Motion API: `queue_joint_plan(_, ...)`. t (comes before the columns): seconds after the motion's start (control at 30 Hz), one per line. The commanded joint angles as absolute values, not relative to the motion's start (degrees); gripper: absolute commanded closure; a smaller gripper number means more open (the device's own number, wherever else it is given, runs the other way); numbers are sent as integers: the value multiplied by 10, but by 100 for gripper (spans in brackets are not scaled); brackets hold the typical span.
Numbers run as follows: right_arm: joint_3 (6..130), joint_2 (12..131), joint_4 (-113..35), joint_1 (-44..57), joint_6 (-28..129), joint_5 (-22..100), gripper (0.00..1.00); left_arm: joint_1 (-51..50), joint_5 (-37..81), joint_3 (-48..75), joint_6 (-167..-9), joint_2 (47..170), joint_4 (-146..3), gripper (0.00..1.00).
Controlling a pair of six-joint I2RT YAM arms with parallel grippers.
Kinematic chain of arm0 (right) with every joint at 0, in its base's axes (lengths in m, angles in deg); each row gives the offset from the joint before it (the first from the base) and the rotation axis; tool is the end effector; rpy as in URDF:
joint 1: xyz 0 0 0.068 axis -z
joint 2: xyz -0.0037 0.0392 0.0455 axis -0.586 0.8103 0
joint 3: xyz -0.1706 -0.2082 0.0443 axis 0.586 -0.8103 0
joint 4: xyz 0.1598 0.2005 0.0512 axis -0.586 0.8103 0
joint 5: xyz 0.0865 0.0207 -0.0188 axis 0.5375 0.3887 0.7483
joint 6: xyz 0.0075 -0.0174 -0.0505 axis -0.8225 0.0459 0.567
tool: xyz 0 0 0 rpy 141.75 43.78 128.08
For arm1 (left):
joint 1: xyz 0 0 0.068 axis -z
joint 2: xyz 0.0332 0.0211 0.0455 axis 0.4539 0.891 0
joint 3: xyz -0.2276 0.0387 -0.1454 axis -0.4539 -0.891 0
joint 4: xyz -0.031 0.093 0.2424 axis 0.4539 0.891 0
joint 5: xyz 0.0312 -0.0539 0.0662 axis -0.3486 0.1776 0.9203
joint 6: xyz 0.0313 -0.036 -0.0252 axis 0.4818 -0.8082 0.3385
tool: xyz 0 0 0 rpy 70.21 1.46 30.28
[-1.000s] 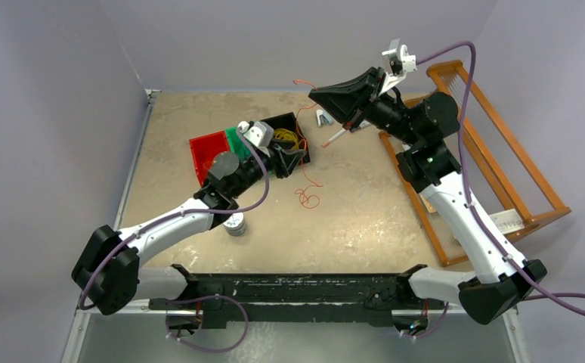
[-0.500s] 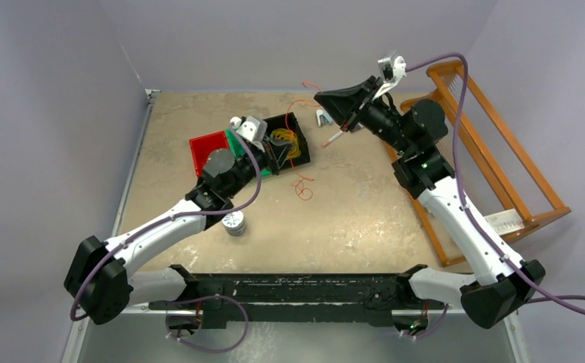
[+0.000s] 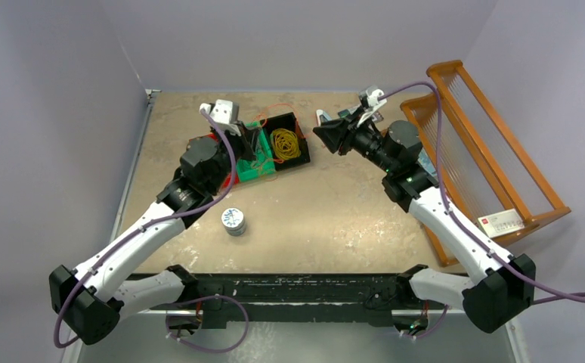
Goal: Untangle the cables
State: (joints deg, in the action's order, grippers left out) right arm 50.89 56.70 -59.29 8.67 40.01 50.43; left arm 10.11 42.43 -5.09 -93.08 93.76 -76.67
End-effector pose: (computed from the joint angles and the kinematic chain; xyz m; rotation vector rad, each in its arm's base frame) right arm 0.2350 0.1341 0.4035 -0.4081 1.3713 0.8764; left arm 0.2027 -0.1438 0.3762 0.1096 1.5810 -0.5713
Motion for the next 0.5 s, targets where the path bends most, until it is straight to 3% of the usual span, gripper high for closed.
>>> queue_joint_plan(0.0, 493, 549, -645, 89, 413, 495, 61, 72, 464, 4, -909, 925, -694, 100)
queue_joint_plan(0.17, 483, 541, -643, 89, 421, 491, 50, 42, 483, 38, -897, 940, -653, 100)
queue_joint_plan(0.47, 456, 537, -648, 89, 428, 500, 47, 21, 572, 70, -866, 996, -626, 100)
